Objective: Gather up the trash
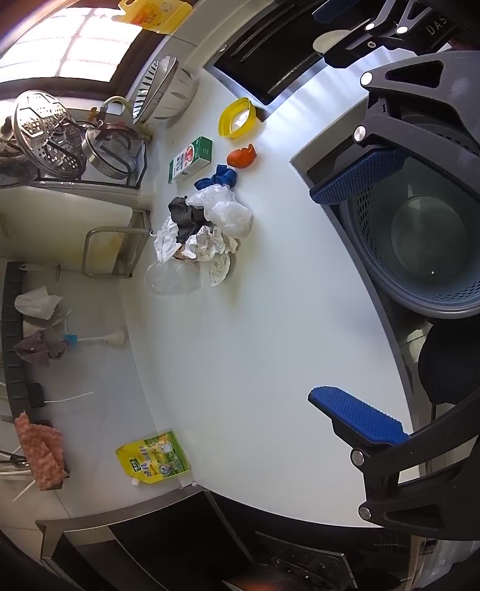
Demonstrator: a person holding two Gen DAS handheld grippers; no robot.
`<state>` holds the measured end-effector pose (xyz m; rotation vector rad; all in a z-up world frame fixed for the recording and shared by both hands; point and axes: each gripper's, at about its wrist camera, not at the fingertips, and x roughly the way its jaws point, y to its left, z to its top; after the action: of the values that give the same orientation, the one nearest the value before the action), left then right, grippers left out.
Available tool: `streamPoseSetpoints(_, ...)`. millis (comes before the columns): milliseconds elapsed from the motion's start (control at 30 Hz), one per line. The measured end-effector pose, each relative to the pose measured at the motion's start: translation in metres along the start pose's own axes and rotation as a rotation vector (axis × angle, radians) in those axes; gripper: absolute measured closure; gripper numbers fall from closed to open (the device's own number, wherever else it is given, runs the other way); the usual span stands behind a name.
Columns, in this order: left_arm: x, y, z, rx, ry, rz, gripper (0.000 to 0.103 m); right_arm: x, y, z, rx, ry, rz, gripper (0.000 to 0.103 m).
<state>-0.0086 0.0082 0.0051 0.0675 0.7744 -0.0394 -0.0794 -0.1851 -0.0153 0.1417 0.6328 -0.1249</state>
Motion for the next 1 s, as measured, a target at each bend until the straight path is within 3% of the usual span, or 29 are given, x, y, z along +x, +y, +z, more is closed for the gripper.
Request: streamPoseSetpoints(1000, -0.012, 0.004, -0.006, 0.004, -0.016, 0.004, 0.006, -0.018, 0.004, -0.003, 0.006, -0.022, 0.01, 0.008)
